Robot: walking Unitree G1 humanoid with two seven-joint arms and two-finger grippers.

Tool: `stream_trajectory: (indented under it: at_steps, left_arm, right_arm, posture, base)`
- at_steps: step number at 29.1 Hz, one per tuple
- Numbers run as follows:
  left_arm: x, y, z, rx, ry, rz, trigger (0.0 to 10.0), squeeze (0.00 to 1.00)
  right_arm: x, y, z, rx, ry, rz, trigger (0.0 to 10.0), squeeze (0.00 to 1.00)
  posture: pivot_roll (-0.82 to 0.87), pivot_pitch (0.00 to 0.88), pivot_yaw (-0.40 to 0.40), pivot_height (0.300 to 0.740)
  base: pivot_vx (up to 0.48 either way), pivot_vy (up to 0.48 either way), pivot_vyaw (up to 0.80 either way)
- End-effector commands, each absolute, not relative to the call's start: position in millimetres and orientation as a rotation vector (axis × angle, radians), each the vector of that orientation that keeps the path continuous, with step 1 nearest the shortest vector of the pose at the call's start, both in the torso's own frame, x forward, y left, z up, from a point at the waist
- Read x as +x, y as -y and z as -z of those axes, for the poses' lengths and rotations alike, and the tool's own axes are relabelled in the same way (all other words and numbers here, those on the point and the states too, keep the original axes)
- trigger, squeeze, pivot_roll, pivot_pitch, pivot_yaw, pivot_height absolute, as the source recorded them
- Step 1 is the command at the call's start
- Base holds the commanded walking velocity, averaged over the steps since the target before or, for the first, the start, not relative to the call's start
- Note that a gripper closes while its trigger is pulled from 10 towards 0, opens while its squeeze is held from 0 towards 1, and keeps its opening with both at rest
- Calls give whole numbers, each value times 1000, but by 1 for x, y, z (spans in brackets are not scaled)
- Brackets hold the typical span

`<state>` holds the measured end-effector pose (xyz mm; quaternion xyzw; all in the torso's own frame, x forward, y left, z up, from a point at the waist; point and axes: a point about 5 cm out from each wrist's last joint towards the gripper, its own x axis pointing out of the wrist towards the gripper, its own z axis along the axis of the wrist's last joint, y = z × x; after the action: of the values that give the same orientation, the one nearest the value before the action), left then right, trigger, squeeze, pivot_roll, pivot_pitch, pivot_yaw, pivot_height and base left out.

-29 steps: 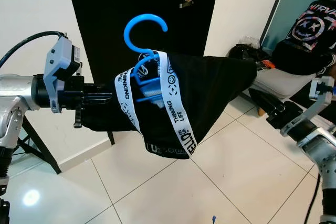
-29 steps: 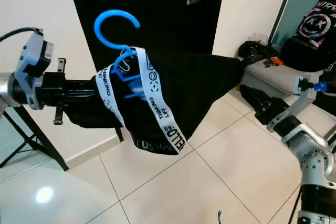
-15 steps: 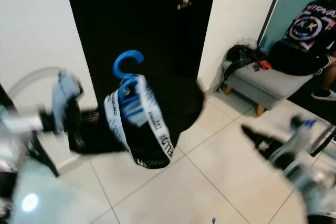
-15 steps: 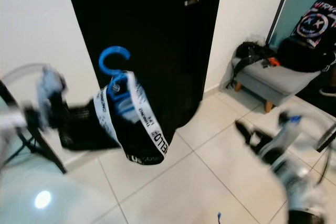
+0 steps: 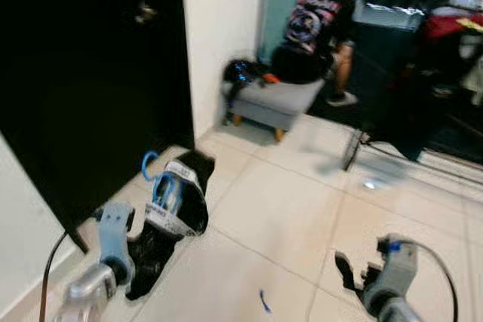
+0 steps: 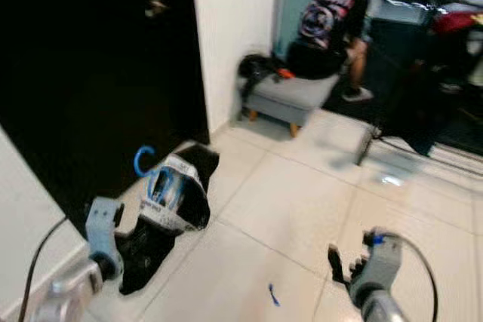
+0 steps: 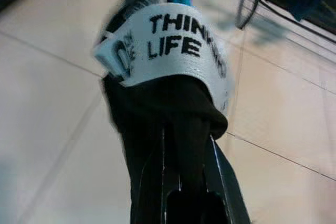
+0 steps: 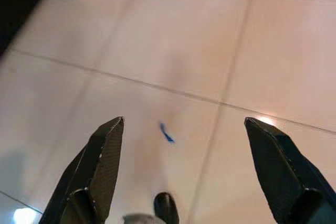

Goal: Hang hanger

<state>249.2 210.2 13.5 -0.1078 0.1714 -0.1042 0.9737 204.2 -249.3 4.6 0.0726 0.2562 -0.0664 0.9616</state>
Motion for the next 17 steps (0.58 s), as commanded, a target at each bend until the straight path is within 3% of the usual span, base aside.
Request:
stream_trajectory:
  at_steps: [1, 7, 17]
  left_arm:
    - [252, -205, -15, -224, -327, 224, 10000, 0]
    - [256, -198, -14, -166, -322, 222, 10000, 0]
    - [258, -195, -17, -155, -294, 244, 10000, 0]
  right_arm:
    - [204, 246, -2, 85, -504, 127, 10000, 0]
    - [199, 261, 10, 216, -459, 203, 10000, 0]
    - [197, 262, 22, 222, -474, 217, 10000, 0]
  posture:
    - [-39, 40, -3, 740]
    - [-44, 41, 6, 740]
    - [-33, 50, 9, 740]
  base:
    - [0, 0, -781]
    - [0, 0, -797]
    - [0, 0, -800]
